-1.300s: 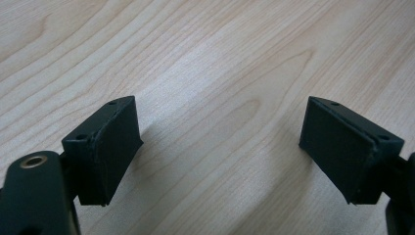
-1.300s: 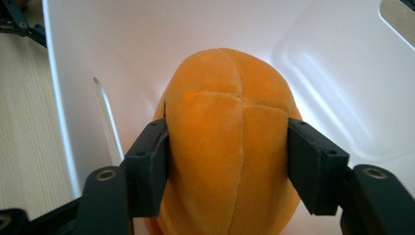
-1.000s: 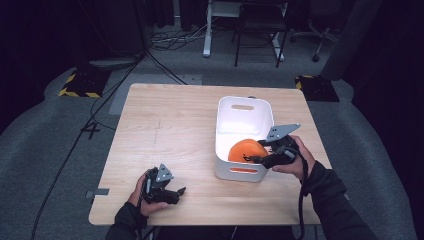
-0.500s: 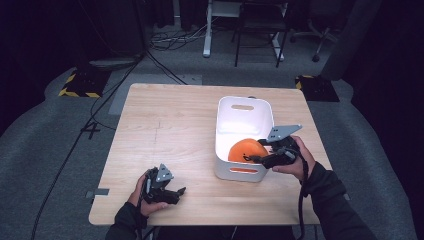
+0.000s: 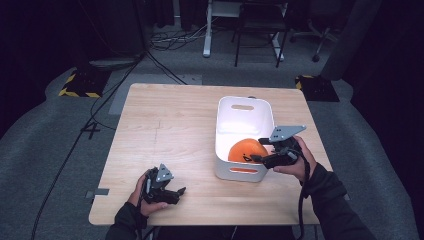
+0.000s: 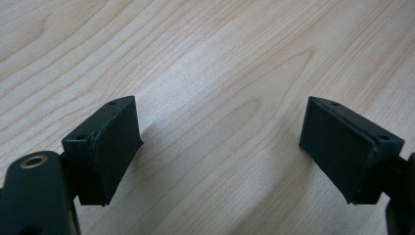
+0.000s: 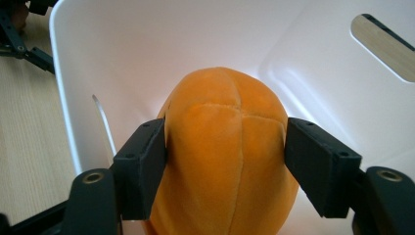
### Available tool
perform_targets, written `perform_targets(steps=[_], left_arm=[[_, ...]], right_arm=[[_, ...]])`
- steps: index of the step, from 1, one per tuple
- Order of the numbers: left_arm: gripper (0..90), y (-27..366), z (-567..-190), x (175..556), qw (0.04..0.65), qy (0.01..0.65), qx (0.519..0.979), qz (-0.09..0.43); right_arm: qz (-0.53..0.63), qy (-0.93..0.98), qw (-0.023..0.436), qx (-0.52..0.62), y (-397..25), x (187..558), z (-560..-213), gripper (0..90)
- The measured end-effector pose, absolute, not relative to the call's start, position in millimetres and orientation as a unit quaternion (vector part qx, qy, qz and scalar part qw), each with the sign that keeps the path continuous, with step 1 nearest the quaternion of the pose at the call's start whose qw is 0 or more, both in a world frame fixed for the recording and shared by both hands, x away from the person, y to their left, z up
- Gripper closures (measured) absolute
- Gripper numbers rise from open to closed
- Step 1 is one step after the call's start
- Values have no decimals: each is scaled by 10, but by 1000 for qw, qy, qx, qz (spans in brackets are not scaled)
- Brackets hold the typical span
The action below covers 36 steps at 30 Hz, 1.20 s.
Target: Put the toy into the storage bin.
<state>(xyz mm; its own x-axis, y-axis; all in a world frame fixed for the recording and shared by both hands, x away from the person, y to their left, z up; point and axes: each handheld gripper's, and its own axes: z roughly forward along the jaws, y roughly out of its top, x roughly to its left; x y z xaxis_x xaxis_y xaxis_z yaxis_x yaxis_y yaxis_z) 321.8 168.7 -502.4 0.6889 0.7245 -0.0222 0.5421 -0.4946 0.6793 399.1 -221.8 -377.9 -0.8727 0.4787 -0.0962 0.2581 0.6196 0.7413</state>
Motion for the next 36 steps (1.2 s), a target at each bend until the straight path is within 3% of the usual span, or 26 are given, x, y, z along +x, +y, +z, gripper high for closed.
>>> perform_targets(steps=[13, 36], left_arm=[[152, 1686, -5024, 3218, 340, 371, 854, 134], [152, 1684, -5026, 3224, 340, 371, 854, 133]], right_arm=[[407, 870, 173, 217, -2248, 3980, -3737, 249], [429, 842, 214, 247, -2487, 3964, -3595, 236]])
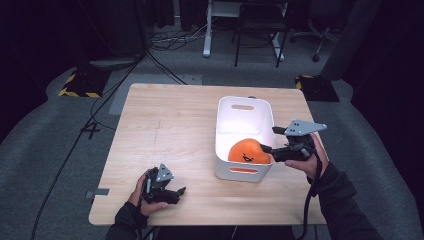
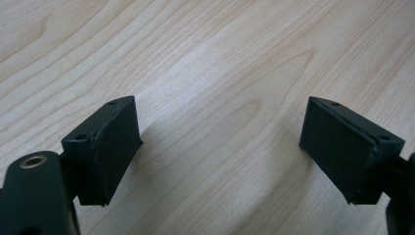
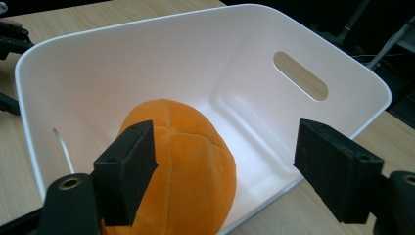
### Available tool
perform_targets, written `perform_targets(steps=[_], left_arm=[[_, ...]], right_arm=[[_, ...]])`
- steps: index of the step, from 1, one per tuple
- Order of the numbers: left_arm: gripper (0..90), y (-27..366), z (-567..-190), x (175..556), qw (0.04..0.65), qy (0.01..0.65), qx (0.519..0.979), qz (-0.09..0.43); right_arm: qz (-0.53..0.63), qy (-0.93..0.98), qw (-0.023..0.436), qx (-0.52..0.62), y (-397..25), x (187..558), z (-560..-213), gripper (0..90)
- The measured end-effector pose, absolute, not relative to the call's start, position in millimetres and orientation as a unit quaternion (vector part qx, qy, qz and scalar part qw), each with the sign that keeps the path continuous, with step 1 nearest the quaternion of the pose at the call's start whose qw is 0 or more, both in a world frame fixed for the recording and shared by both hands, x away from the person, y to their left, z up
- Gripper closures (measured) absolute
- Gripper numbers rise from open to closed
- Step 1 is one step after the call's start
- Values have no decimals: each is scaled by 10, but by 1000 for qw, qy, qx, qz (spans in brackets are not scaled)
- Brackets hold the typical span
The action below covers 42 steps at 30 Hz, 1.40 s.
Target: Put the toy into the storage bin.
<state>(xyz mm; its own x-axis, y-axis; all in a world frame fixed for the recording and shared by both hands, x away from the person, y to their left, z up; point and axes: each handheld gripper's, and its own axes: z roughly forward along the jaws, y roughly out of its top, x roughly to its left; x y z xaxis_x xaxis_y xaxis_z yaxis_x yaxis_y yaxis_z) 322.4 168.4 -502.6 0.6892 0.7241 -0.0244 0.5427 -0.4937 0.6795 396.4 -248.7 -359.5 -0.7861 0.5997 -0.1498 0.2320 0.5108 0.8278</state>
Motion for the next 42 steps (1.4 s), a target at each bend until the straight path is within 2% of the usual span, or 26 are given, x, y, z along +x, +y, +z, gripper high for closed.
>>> perform_targets(steps=[42], left_arm=[[151, 1683, -5026, 3224, 340, 371, 854, 133]], right_arm=[[402, 840, 236, 276, -3075, 3825, -3710, 237]])
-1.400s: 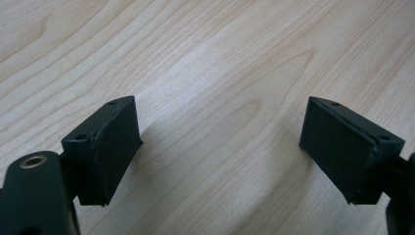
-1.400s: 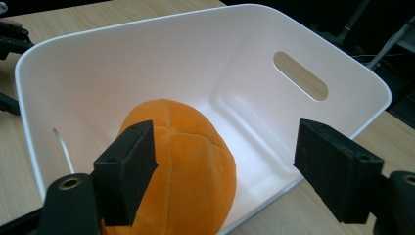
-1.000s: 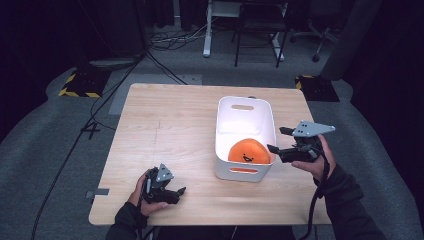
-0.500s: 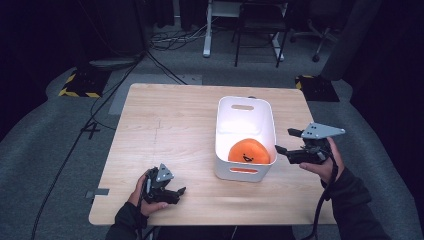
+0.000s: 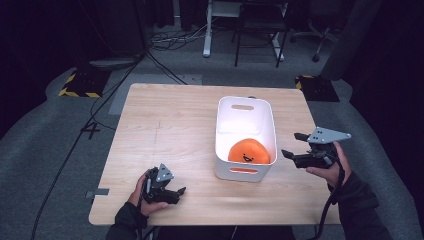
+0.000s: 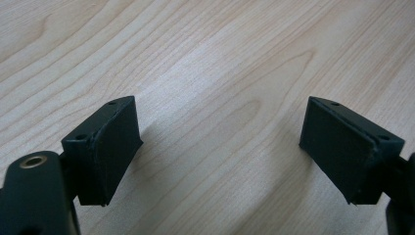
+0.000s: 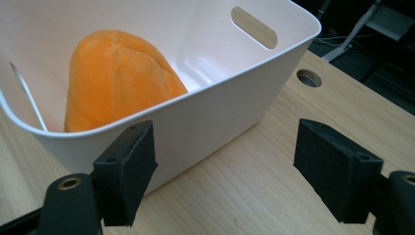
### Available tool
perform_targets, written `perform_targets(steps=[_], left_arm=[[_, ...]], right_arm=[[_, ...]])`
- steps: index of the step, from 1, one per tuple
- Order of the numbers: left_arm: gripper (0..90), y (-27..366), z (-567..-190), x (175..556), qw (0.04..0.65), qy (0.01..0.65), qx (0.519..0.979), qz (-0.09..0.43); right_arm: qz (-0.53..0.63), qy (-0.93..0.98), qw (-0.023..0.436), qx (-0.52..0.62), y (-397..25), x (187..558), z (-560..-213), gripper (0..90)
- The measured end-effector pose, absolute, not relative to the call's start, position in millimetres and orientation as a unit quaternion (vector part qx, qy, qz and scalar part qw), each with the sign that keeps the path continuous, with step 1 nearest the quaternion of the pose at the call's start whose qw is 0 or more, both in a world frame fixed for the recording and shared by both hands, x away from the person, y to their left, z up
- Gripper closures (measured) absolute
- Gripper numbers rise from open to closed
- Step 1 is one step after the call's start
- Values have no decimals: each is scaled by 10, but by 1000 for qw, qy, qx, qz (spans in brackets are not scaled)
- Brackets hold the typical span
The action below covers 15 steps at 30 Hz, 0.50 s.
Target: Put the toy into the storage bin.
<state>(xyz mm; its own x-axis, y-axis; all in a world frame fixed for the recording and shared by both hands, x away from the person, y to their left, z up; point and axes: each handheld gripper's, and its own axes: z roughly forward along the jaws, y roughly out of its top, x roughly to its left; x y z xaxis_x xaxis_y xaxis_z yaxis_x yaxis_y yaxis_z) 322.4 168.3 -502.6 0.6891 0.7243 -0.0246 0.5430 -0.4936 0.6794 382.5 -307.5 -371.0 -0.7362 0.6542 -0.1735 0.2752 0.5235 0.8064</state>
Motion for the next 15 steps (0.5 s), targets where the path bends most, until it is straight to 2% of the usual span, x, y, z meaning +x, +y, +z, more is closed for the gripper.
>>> perform_targets(steps=[15], left_arm=[[151, 1684, -5026, 3224, 340, 371, 854, 133]], right_arm=[[379, 853, 225, 280, -3155, 3814, -3925, 238]])
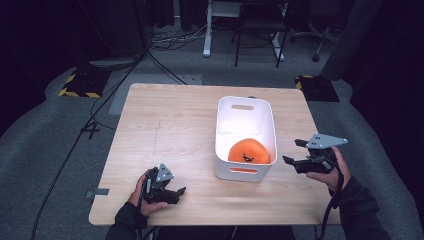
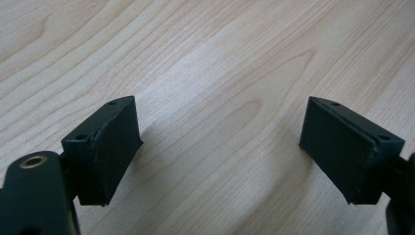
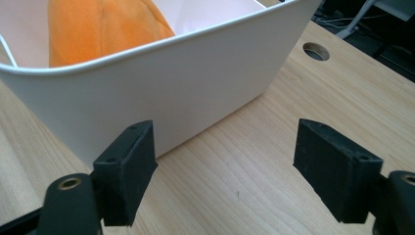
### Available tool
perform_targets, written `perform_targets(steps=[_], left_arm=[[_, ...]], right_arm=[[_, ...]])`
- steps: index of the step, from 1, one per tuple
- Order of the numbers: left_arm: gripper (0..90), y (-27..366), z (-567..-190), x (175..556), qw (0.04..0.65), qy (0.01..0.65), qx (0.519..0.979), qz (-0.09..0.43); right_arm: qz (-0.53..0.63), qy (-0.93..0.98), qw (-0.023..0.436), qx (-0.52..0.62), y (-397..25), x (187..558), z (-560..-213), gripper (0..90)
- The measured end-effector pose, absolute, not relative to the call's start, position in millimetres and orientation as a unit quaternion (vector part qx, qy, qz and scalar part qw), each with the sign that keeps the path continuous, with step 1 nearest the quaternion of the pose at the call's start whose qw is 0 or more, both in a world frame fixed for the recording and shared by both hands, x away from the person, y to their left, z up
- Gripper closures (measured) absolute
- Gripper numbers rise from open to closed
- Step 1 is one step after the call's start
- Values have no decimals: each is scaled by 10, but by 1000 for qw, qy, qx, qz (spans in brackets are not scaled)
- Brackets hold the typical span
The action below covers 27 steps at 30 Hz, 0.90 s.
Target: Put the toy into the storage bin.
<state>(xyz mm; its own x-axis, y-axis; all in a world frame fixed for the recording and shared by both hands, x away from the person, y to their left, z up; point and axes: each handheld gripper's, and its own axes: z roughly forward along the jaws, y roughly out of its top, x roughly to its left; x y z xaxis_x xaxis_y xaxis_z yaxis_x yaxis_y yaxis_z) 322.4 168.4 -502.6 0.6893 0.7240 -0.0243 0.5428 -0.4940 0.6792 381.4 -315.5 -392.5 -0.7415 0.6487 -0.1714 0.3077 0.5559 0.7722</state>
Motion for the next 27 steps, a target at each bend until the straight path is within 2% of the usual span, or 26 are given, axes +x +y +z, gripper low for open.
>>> perform_targets(steps=[27], left_arm=[[151, 1683, -5026, 3224, 340, 371, 854, 133]], right_arm=[[341, 864, 213, 303, -3281, 3775, -4300, 245]])
